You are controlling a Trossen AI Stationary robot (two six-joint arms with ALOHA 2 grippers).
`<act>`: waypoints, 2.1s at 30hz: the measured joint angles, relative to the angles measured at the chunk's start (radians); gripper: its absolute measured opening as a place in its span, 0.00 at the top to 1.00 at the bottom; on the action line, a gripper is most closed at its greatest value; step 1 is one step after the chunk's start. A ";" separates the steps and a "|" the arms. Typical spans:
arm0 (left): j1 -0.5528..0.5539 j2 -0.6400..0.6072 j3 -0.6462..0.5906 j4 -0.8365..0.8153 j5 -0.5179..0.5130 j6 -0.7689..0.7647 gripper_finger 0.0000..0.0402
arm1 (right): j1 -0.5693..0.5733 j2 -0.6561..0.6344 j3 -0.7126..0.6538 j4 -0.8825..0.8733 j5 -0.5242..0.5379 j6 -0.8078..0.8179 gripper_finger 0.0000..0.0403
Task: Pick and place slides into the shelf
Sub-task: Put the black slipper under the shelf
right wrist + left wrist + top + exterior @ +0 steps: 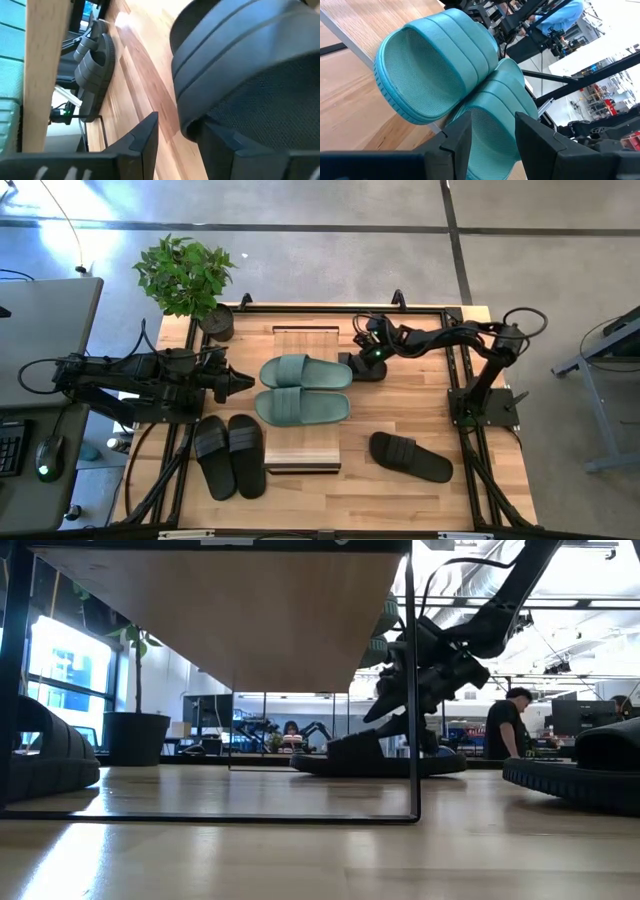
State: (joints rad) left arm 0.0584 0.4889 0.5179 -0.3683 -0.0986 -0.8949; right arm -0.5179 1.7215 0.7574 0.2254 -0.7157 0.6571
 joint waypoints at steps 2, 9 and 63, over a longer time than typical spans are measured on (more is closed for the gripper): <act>0.000 0.000 0.000 0.000 0.000 0.000 0.67 | 0.000 -0.015 0.000 -0.021 0.007 -0.006 0.71; 0.000 0.000 0.000 -0.001 0.000 0.000 0.67 | -0.003 -0.094 0.000 -0.138 0.059 -0.016 0.71; 0.000 0.000 0.000 -0.053 0.008 0.007 0.67 | -0.123 -0.370 -0.380 -0.169 0.446 -0.078 1.00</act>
State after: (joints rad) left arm 0.0586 0.4887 0.5179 -0.4213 -0.0910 -0.8875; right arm -0.6411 1.3518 0.3775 0.0560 -0.2695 0.5794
